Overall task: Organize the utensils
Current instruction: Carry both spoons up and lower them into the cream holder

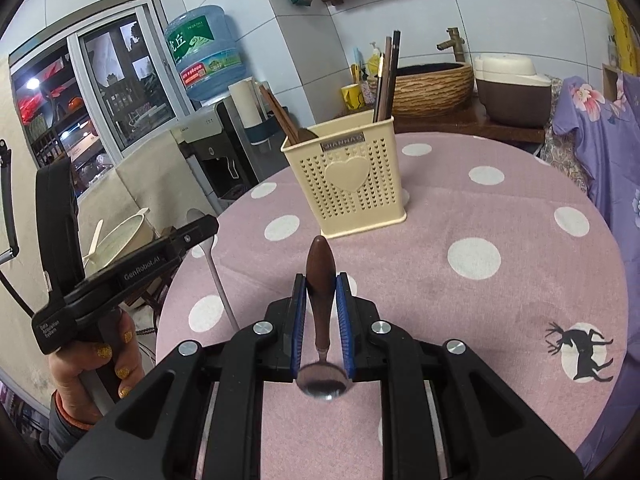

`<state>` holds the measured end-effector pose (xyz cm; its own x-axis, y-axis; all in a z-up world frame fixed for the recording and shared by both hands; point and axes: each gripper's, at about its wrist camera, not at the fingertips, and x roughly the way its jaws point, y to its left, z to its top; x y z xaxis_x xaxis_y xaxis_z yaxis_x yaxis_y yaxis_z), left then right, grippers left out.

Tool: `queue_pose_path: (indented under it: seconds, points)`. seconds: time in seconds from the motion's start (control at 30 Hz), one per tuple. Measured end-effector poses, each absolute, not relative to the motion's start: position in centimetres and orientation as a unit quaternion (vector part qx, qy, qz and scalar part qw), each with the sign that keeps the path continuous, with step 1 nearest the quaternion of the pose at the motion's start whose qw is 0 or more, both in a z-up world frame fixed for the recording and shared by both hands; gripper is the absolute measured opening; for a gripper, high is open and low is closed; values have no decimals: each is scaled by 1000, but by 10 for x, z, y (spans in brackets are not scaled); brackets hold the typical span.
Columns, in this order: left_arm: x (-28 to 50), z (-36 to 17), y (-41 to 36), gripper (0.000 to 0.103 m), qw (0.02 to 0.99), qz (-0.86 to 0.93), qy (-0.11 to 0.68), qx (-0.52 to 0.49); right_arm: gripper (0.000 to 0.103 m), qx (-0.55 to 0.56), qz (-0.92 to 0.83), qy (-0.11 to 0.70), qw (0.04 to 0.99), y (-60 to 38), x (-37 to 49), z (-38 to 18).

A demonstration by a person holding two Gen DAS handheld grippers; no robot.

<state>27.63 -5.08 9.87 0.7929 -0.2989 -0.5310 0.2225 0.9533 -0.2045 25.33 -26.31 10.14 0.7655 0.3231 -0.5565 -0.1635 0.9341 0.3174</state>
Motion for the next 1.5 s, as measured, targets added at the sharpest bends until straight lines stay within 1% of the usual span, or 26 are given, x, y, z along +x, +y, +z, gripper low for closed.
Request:
queue_pose_path:
  seconds: [0.33, 0.5, 0.7, 0.83, 1.0, 1.17, 1.5]
  points:
    - [296, 115, -58, 36, 944, -148, 286, -71, 16, 100, 128, 292, 942, -259, 283, 136]
    - [316, 135, -60, 36, 947, -150, 273, -81, 16, 94, 128, 284, 945, -261, 306, 161]
    - [343, 186, -67, 36, 959, -152, 224, -91, 16, 100, 127, 270, 949, -265, 346, 205]
    - [367, 219, -77, 36, 969, -143, 179, -97, 16, 95, 113, 242, 959, -265, 372, 237]
    - [398, 234, -88, 36, 977, -123, 145, -97, 16, 79, 90, 211, 970, -262, 406, 264]
    - [418, 213, -98, 36, 979, -109, 151, -83, 16, 63, 67, 204, 975, -259, 436, 256]
    - [421, 172, -99, 36, 976, -111, 168, -81, 16, 51, 55, 237, 969, -255, 458, 204]
